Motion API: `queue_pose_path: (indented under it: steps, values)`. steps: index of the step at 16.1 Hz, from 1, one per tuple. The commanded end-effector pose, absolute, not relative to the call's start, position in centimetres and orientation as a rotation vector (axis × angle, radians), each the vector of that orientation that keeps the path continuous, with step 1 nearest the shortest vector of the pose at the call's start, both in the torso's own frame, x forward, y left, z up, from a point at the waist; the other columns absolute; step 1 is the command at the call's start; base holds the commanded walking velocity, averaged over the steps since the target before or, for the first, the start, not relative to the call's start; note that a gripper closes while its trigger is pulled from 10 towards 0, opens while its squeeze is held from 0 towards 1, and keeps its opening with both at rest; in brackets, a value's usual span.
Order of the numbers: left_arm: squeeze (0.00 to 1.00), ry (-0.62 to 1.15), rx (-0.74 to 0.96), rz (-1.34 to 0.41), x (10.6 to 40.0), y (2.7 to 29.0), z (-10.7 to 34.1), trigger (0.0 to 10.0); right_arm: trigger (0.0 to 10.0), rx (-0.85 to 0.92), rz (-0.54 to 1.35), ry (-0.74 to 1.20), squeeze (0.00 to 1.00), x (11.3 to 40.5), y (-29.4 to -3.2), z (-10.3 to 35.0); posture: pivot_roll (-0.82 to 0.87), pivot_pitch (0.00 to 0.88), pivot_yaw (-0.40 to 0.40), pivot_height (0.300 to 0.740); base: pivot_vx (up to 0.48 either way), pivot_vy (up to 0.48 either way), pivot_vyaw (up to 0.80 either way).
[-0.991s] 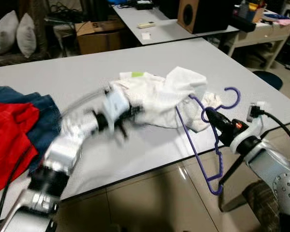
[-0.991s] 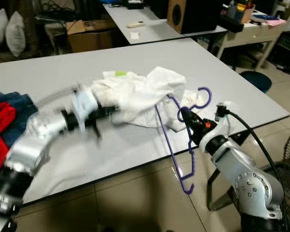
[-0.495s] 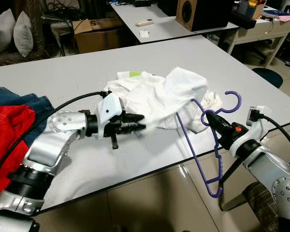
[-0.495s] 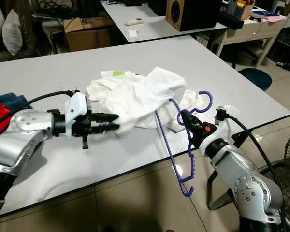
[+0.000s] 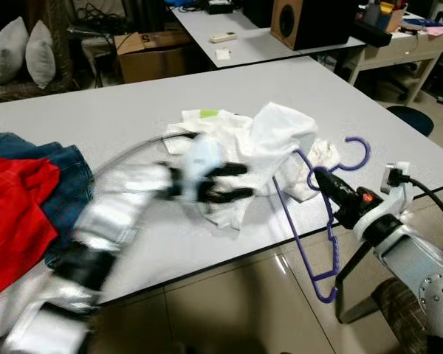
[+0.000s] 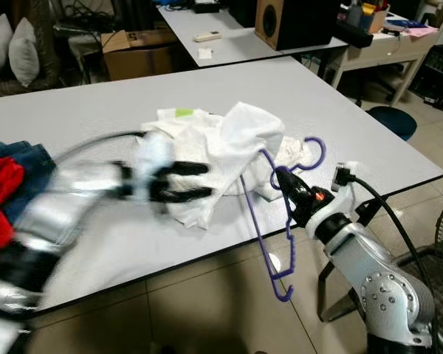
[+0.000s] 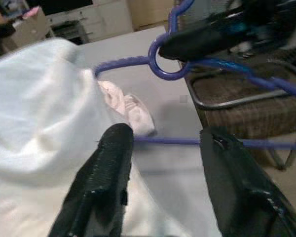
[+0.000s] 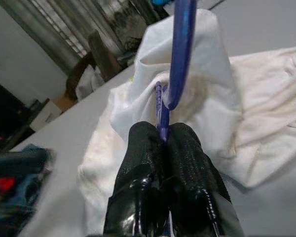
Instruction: Hang hanger
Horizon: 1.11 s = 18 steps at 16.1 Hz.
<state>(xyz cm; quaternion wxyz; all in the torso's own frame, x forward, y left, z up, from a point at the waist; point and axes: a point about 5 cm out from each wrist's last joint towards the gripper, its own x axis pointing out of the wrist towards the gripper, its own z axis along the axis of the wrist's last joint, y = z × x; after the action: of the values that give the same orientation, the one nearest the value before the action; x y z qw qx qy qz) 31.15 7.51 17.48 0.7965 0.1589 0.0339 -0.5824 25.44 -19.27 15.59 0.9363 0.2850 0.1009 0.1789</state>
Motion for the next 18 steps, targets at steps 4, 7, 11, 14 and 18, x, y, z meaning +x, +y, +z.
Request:
queue_pose_path:
  steps: [4, 7, 11, 14, 18]
  values:
    - [1.0, 0.104, 0.392, -1.201, 32.4, 4.3, 15.4, 10.0, 10.0, 0.593, 0.39, 0.178, 0.0, 25.4, -19.2, 16.6, -0.1, 0.0, 0.044, 0.74, 0.0, 0.0, 0.0]
    - [0.0, 0.091, 0.497, -1.002, 34.0, 4.5, 15.0, 10.0, 10.0, 0.589, 0.388, 0.174, 0.0, 25.3, -19.4, 16.9, -0.11, 0.0, 0.047, 0.74, 0.0, 0.0, 0.0]
    - [0.0, 0.085, 0.556, -0.932, 34.6, 4.8, 14.3, 10.0, 10.0, 0.597, 0.388, 0.174, 0.0, 25.2, -19.3, 16.9, -0.1, 0.0, 0.039, 0.74, 0.0, 0.0, 0.0]
    - [0.0, 0.096, 0.474, -0.969, 34.2, 4.0, 14.0, 10.0, 10.0, 0.6, 0.387, 0.173, 0.0, 25.3, -19.4, 17.0, -0.1, 0.0, 0.039, 0.74, 0.0, 0.0, 0.0]
    - [0.0, 0.116, 0.563, -0.865, 35.0, 4.6, 13.4, 0.0, 10.0, 0.592, 0.391, 0.171, 0.0, 25.3, -19.4, 17.3, -0.11, 0.0, 0.039, 0.74, 0.0, 0.0, 0.0]
